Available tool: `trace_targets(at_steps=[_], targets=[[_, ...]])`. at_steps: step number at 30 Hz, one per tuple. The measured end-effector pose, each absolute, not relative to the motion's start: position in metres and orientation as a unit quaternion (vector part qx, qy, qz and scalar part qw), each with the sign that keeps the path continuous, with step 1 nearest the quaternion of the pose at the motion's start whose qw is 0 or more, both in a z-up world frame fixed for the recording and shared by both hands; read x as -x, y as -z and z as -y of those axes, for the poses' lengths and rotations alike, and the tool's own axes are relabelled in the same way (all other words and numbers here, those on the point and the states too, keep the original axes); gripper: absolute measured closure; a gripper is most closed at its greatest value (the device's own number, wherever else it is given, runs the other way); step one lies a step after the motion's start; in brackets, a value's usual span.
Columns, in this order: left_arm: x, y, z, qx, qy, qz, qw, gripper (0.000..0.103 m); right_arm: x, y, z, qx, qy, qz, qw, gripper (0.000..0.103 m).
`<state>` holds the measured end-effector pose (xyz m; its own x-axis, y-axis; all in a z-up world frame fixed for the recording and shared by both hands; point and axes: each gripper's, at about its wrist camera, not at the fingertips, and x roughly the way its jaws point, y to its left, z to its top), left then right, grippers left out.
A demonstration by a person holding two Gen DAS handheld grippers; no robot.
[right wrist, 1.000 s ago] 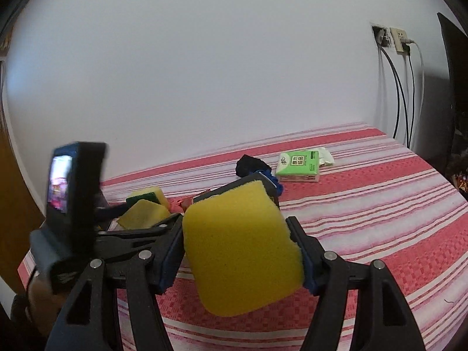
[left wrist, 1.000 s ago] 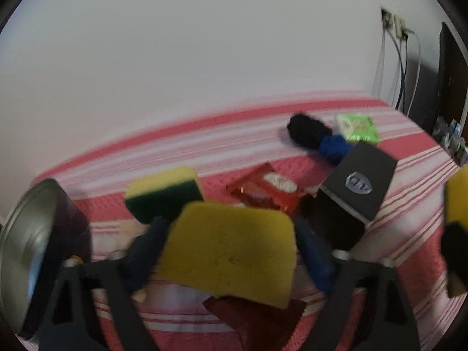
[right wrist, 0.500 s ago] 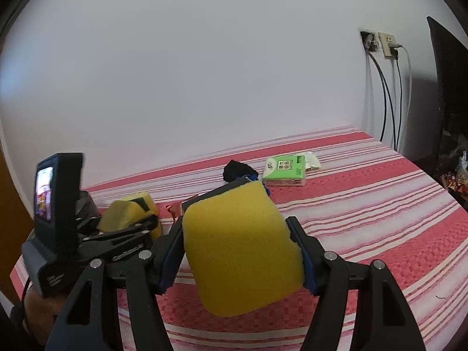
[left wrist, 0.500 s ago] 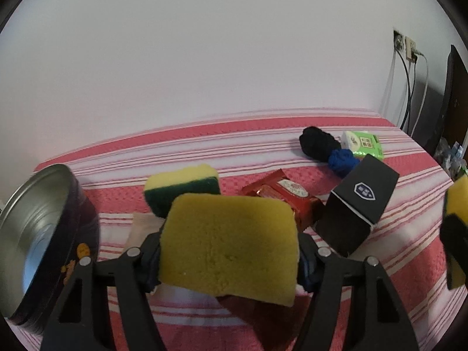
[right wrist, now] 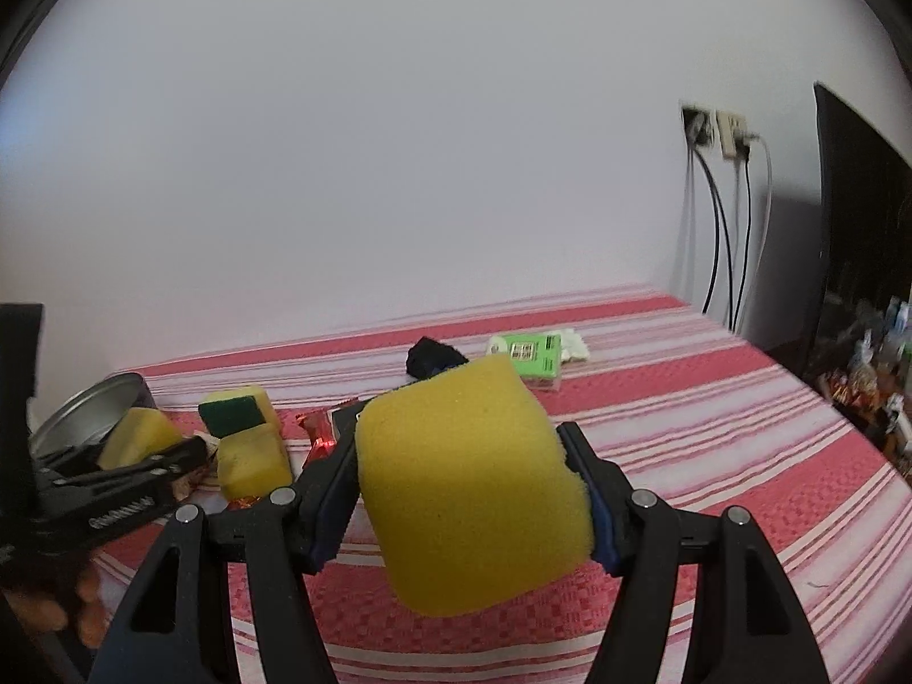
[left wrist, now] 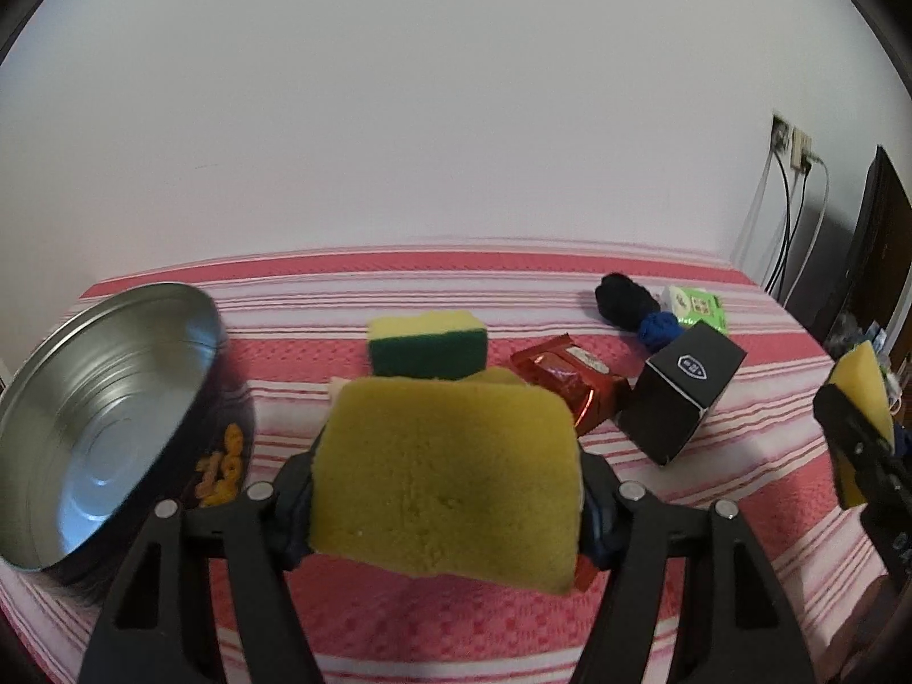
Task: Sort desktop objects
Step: 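Lift the yellow sponge with the right tool while the left tool grasps another yellow sponge, then carry both yellow sponges over the silver tin and open both tools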
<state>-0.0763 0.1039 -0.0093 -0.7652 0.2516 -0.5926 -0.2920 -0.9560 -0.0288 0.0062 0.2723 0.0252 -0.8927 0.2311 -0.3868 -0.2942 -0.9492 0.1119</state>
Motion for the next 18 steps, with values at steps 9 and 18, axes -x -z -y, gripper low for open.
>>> trace_targets(at_steps=[9, 18], targets=[[0.061, 0.004, -0.07, 0.299, -0.945, -0.024, 0.128, 0.034, -0.006, -0.025, -0.251, 0.194, -0.969, -0.092, 0.118, 0.034], [0.051, 0.004, -0.039, 0.293, -0.949, -0.012, 0.113, 0.034, -0.002, -0.022, -0.201, 0.215, -0.971, -0.092, 0.048, 0.034]])
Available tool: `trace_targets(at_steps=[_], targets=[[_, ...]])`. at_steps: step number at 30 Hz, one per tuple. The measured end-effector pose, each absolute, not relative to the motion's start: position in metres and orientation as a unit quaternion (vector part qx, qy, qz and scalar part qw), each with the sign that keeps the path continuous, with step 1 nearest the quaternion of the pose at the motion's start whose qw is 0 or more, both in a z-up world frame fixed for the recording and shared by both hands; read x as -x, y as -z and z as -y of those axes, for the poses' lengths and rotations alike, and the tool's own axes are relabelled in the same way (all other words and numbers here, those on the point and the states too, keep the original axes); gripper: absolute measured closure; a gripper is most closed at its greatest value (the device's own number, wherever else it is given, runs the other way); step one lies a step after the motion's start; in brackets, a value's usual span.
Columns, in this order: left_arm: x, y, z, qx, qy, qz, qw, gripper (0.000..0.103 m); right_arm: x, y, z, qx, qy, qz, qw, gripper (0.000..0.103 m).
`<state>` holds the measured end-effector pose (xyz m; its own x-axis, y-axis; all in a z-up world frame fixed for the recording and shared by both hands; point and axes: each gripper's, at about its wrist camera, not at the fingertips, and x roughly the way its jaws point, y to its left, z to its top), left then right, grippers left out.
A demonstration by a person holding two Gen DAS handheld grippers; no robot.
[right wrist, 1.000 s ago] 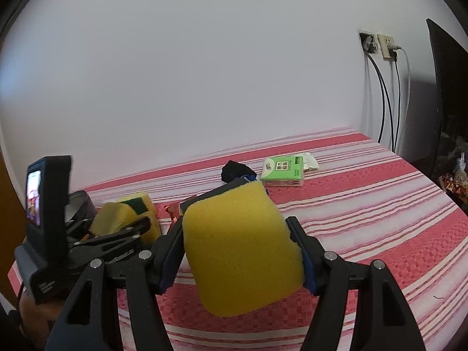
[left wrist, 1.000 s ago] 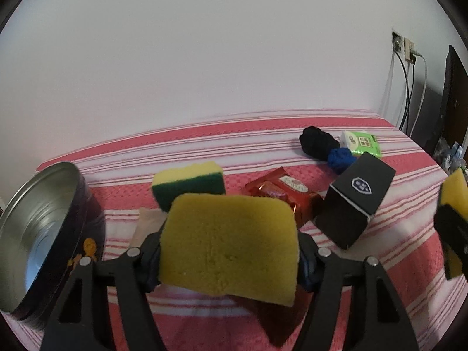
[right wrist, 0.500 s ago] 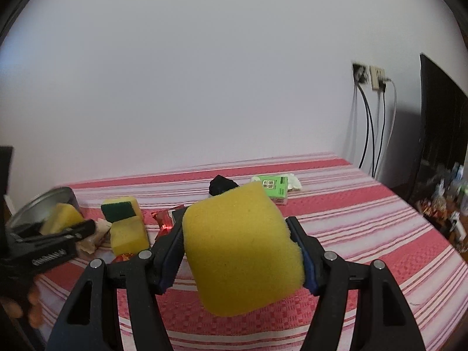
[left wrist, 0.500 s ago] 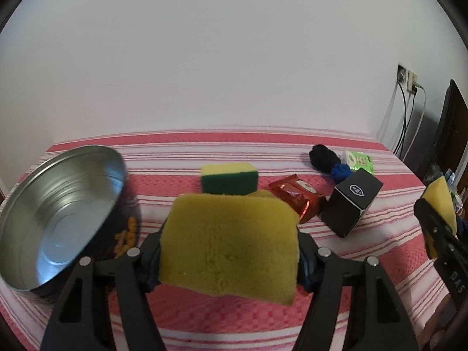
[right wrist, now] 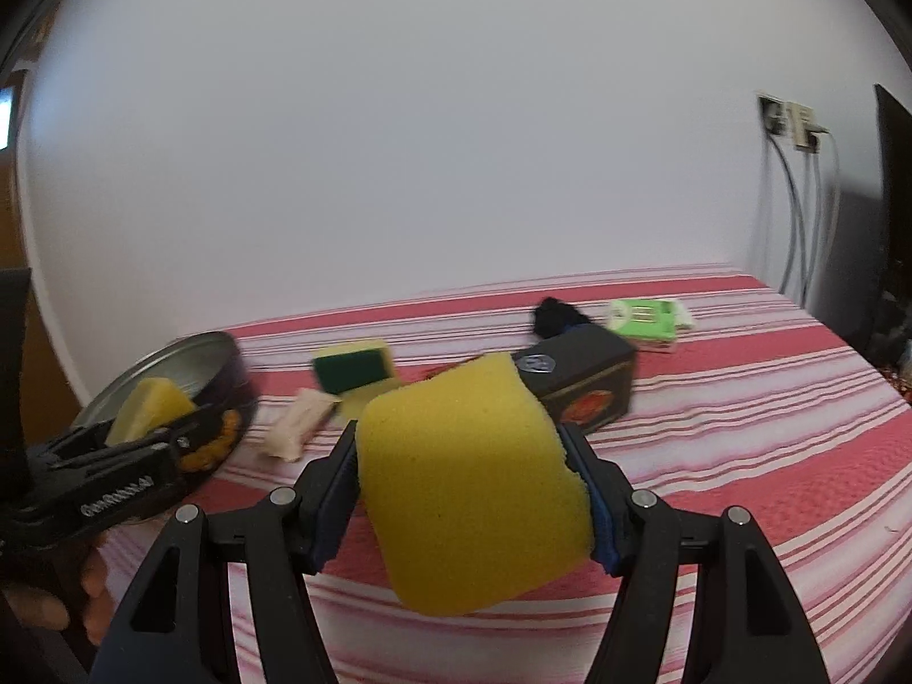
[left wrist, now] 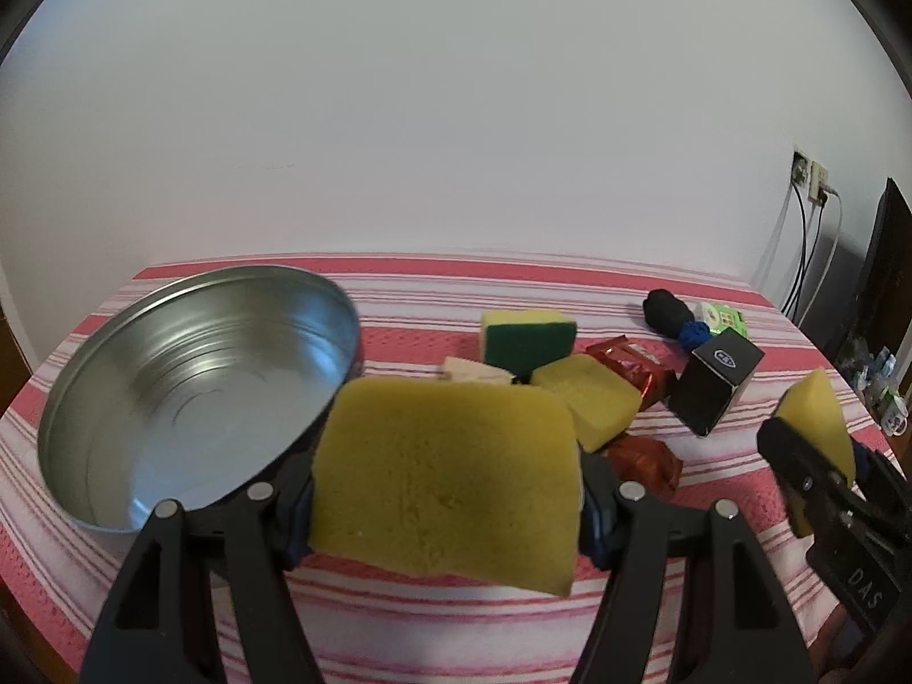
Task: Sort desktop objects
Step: 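Carry both yellow sponges over the silver tin and open both tools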
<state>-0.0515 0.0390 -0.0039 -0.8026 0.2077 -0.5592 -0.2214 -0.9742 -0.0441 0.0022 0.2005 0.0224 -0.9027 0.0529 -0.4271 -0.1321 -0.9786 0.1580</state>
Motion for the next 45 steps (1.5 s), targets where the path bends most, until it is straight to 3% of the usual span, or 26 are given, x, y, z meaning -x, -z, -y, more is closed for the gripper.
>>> trace_targets(at_steps=[8, 26, 45], targets=[[0.043, -0.005, -0.003, 0.276, -0.957, 0.001, 0.091, 0.034, 0.001, -0.037, -0.158, 0.208, -0.975, -0.083, -0.008, 0.034], [0.07, -0.011, 0.125, 0.265, -0.959, 0.047, -0.089, 0.034, 0.067, -0.063, -0.045, 0.168, -0.977, -0.049, -0.118, 0.034], [0.114, 0.023, 0.123, 0.303, -0.944, 0.007, -0.129, 0.034, 0.105, -0.037, -0.012, 0.196, -0.974, -0.003, -0.115, 0.034]])
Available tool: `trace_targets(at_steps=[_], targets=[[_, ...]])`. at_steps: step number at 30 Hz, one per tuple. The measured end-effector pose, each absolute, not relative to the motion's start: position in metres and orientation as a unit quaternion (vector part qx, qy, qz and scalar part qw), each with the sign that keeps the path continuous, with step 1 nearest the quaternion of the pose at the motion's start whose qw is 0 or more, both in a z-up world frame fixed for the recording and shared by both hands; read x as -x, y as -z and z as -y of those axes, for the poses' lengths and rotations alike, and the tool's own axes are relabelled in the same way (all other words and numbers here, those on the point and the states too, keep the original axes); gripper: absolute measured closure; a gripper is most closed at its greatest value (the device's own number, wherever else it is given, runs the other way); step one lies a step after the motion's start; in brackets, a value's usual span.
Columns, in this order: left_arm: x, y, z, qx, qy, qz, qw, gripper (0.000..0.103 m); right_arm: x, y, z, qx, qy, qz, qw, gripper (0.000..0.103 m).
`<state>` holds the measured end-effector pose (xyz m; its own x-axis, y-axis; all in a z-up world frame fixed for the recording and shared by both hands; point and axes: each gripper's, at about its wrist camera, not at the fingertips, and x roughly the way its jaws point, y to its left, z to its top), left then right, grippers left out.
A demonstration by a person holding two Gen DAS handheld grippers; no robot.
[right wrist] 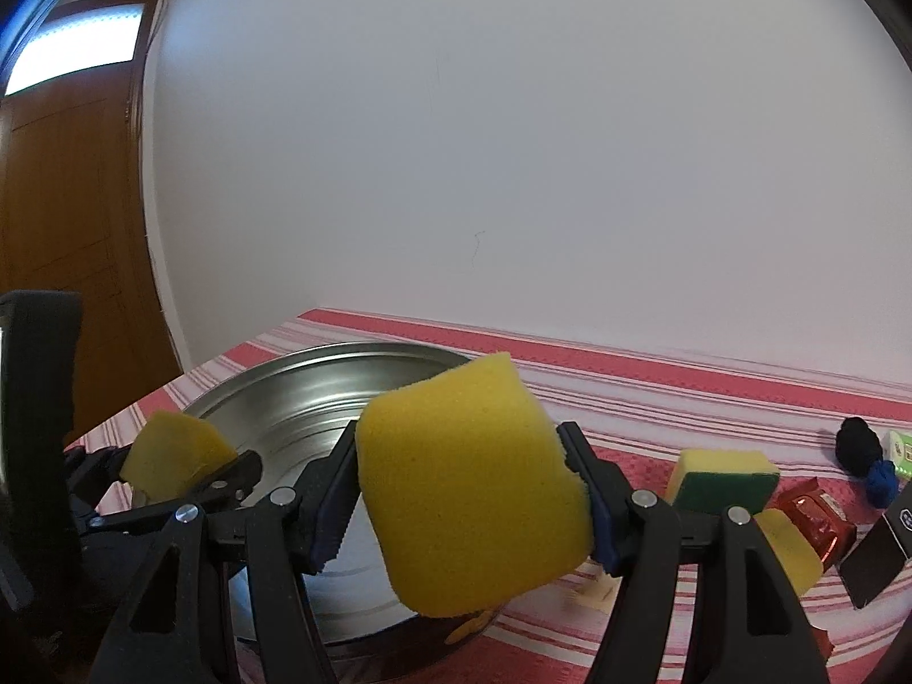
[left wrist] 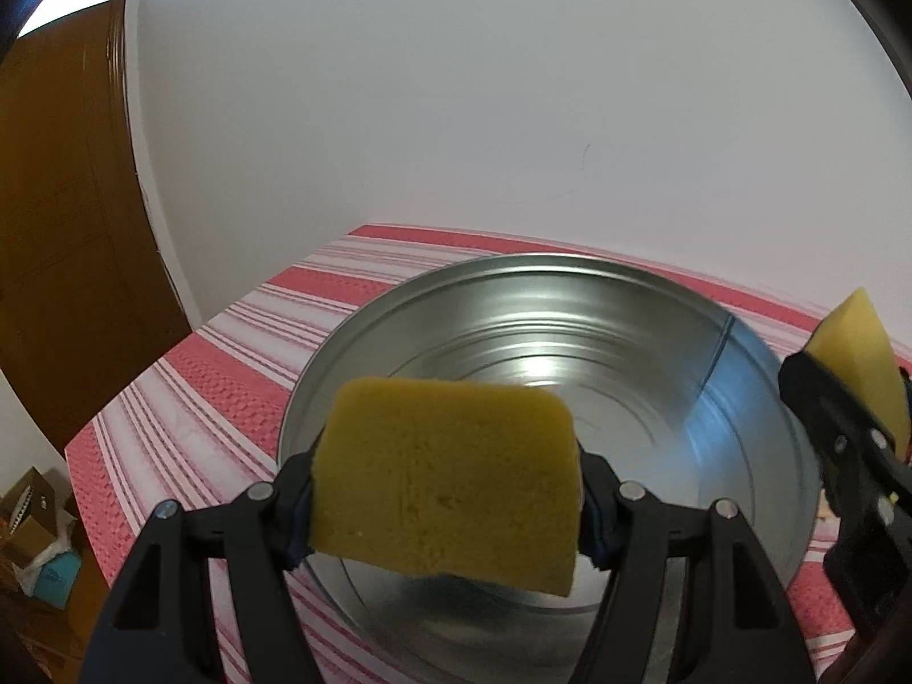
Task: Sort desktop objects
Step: 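Carry both yellow sponges over the silver tin and open both tools, then withdraw both tools from the tin back toward the remaining objects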
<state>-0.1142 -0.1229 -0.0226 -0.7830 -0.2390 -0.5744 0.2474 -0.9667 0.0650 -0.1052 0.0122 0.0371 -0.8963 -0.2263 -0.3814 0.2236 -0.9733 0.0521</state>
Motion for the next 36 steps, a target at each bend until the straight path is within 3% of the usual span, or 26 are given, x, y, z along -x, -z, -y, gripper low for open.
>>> trace_targets(at_steps=[8, 10, 12, 19, 28, 31, 36], targets=[[0.118, 0.025, 0.119, -0.302, 0.943, -0.006, 0.139, 0.033, 0.105, -0.034, -0.011, -0.189, 0.975, -0.019, 0.117, 0.033], [0.118, 0.025, 0.119, -0.297, 0.943, -0.008, 0.149, 0.03, 0.103, -0.035, -0.011, -0.183, 0.976, -0.017, 0.117, 0.028], [0.119, 0.027, 0.119, -0.295, 0.943, -0.012, 0.157, 0.019, 0.099, -0.035, -0.014, -0.178, 0.978, -0.019, 0.105, 0.013], [0.113, 0.023, 0.113, -0.282, 0.945, -0.004, 0.169, 0.001, 0.093, -0.039, -0.018, -0.164, 0.982, -0.021, 0.09, 0.011], [0.107, 0.022, 0.121, -0.271, 0.944, -0.014, 0.19, 0.001, 0.065, -0.054, -0.046, -0.094, 0.995, 0.021, 0.027, 0.011], [0.101, 0.019, 0.116, -0.257, 0.947, -0.008, 0.194, 0.001, 0.06, -0.053, -0.047, -0.051, 0.998, 0.038, 0.004, 0.001], [0.079, 0.013, 0.121, -0.211, 0.958, -0.028, 0.193, 0.001, 0.052, -0.053, -0.052, -0.017, 0.999, 0.039, -0.032, 0.001]])
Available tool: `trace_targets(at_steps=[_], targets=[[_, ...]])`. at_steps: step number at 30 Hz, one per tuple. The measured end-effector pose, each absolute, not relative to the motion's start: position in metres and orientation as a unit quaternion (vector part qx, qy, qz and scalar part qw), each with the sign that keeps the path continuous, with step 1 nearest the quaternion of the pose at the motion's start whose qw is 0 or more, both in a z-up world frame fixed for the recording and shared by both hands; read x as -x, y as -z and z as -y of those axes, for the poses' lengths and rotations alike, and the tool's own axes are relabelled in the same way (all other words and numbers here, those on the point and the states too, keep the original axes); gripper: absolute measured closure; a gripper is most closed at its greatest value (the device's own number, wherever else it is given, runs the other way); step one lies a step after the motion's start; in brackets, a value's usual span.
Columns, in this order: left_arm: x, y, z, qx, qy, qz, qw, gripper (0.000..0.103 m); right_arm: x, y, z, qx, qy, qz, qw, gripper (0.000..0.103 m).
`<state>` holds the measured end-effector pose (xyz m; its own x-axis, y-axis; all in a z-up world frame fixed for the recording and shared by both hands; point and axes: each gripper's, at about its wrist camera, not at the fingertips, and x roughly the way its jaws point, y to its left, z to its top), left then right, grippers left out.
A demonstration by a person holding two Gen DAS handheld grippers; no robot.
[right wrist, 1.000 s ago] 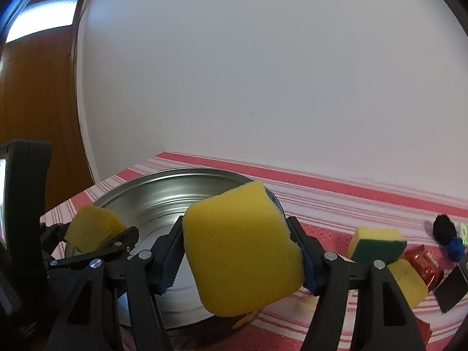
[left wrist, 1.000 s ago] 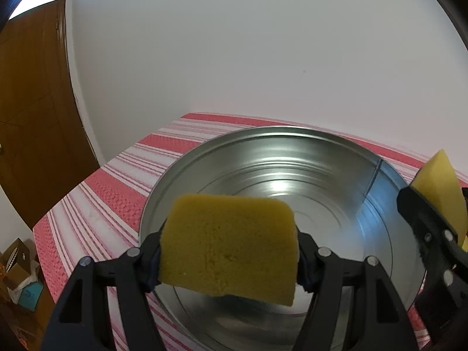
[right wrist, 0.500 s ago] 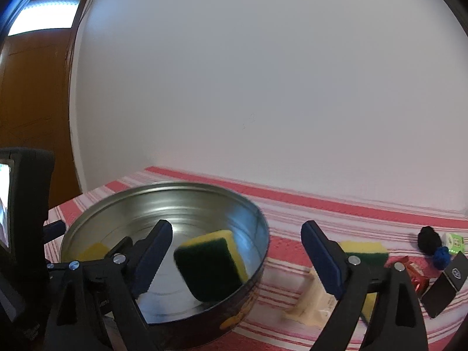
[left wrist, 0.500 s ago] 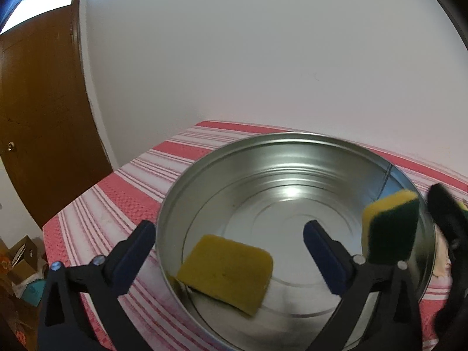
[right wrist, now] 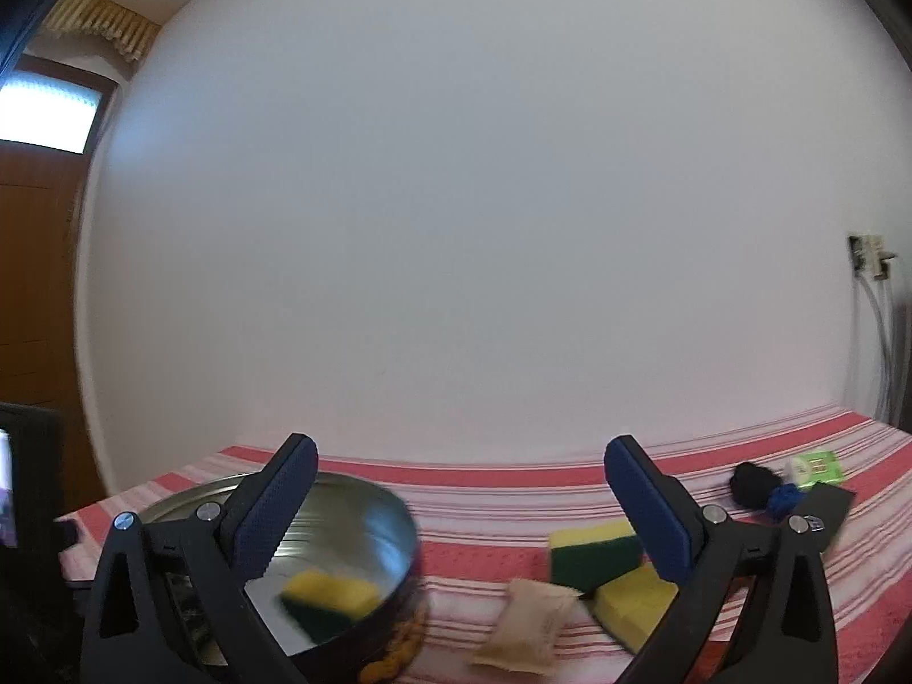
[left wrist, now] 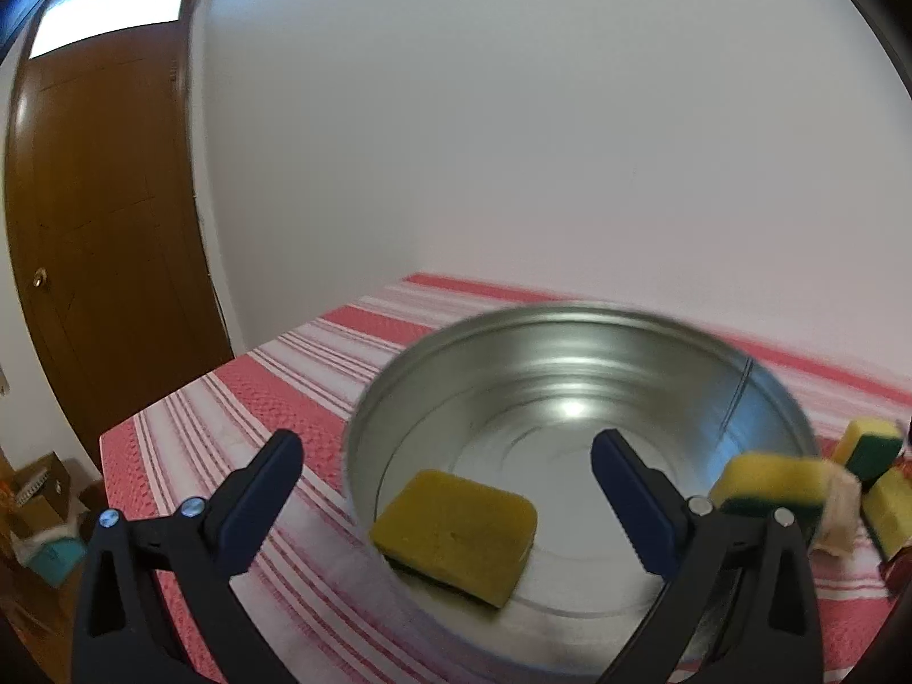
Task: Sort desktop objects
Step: 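Withdraw both tools from the tin back toward the remaining objects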
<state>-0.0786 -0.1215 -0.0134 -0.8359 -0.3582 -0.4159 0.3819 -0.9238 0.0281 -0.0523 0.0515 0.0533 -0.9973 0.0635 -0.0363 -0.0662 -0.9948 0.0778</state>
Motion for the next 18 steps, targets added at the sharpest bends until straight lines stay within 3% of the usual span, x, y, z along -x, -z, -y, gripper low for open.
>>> trace_targets(at_steps=[4, 10, 18], targets=[[0.06, 0.008, 0.128, -0.165, 0.964, -0.055, 0.2, 0.001, 0.053, -0.054, -0.064, 0.022, -0.996, -0.039, 0.076, 0.001], [0.047, 0.005, 0.12, -0.147, 0.972, -0.046, 0.179, 0.0, 0.058, -0.048, -0.076, 0.05, -0.995, -0.064, 0.066, 0.001], [0.018, 0.006, 0.15, -0.103, 0.96, -0.144, 0.218, 0.0, 0.041, -0.049, -0.078, 0.023, -0.997, -0.038, 0.069, 0.001]])
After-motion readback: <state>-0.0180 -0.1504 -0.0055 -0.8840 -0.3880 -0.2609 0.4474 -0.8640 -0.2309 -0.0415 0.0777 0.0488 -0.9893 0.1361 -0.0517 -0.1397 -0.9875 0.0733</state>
